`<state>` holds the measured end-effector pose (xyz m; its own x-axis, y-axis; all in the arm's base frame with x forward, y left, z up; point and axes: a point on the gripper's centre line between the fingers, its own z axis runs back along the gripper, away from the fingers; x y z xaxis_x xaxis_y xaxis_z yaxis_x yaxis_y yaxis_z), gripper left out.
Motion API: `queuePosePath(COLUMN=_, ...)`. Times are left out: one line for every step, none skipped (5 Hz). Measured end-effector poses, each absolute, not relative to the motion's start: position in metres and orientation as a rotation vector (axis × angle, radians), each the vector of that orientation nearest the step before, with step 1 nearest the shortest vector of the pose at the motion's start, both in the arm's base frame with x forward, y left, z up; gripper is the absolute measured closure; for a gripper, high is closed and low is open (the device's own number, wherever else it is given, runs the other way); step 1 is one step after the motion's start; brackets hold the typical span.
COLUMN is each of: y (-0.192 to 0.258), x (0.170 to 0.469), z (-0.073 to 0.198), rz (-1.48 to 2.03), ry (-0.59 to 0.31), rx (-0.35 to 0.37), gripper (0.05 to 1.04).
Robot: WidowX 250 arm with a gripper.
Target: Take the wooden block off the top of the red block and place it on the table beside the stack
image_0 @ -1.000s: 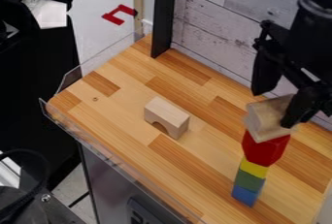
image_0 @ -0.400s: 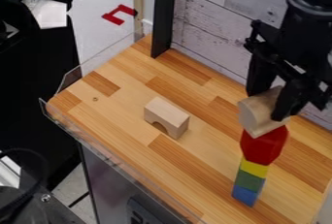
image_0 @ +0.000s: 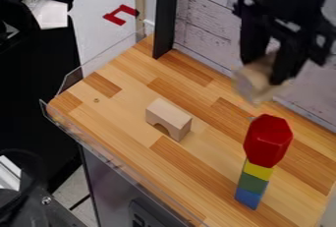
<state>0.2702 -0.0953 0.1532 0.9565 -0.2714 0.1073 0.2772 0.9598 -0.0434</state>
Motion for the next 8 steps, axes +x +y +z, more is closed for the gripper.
queuePosePath(y=-0.081, x=0.278, z=0.158, rz=-0.214, ry=-0.112, rx=-0.049, gripper=0.535)
queuePosePath(y=-0.049, x=0.284, z=0.125, rz=-0.026, ry=-0.077, rx=0.032, gripper=0.535)
queuePosePath(y=-0.036, x=0.287, z=0.097, rz=0.004, ry=-0.064, rx=0.072, gripper=0.535)
queuePosePath(y=-0.035, x=0.289, z=0.068, rz=-0.003, ry=-0.057, rx=0.094, gripper=0.535)
queuePosePath(y=-0.04, x=0.279, z=0.043, rz=-0.013, ry=-0.014, rx=0.065, gripper=0.535)
queuePosePath(y=-0.045, x=0.278, z=0.034, rz=-0.025, ry=-0.013, rx=0.042, gripper=0.535)
queuePosePath(y=-0.058, x=0.274, z=0.023, rz=-0.023, ry=0.007, rx=-0.012, gripper=0.535)
queuePosePath(y=-0.065, x=0.274, z=0.016, rz=-0.026, ry=0.002, rx=-0.039, gripper=0.535)
